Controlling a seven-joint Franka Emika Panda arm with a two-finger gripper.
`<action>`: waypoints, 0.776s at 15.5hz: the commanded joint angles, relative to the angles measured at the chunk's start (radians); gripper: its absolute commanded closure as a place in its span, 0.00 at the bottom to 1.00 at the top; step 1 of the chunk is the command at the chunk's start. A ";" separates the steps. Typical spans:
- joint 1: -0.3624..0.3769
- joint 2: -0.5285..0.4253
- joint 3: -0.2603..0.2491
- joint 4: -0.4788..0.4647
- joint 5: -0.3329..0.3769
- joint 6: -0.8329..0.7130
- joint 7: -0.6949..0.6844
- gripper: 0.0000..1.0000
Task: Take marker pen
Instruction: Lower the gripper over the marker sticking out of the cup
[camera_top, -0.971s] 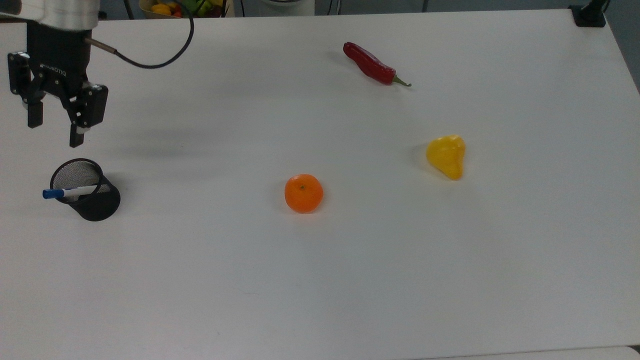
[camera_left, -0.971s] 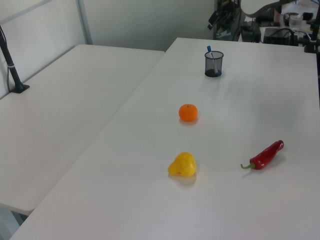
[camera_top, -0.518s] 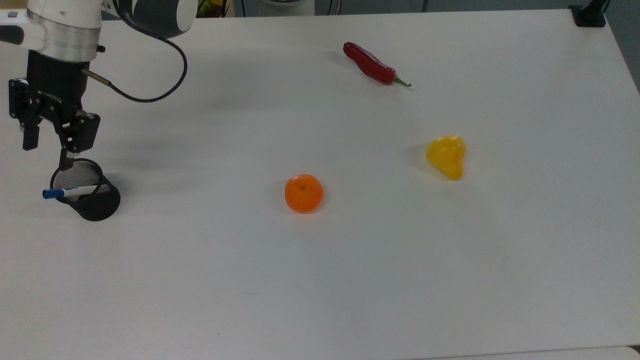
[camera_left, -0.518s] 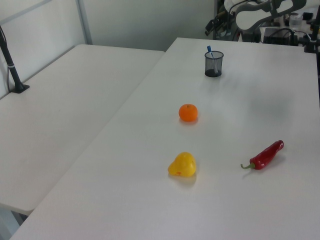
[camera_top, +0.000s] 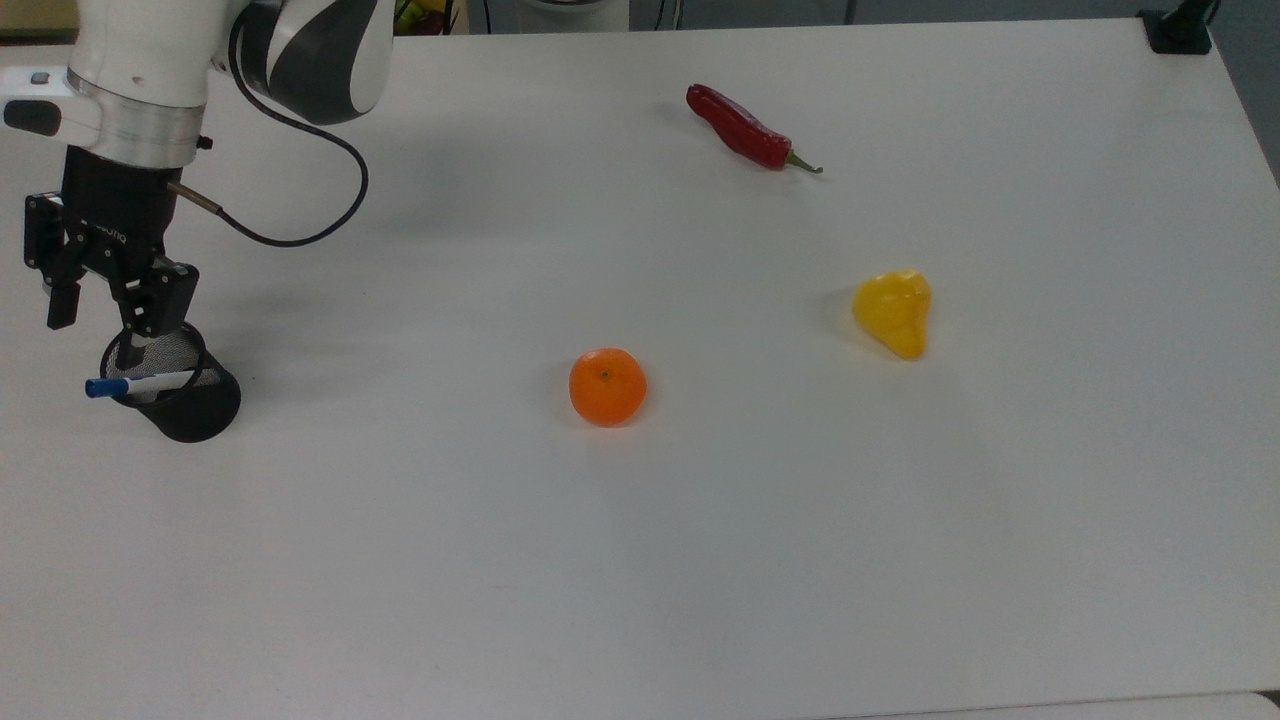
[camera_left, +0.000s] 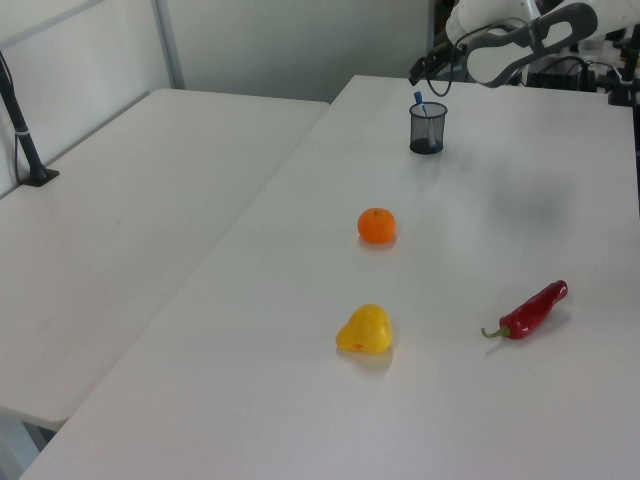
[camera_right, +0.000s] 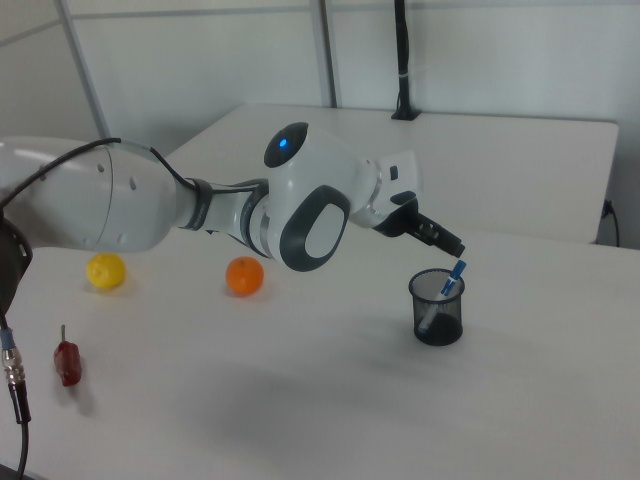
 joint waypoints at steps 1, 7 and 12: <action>-0.004 0.044 -0.006 0.008 -0.020 0.053 0.026 0.28; -0.020 0.100 -0.006 0.021 -0.017 0.136 0.025 0.28; -0.036 0.147 -0.006 0.054 -0.014 0.137 0.025 0.31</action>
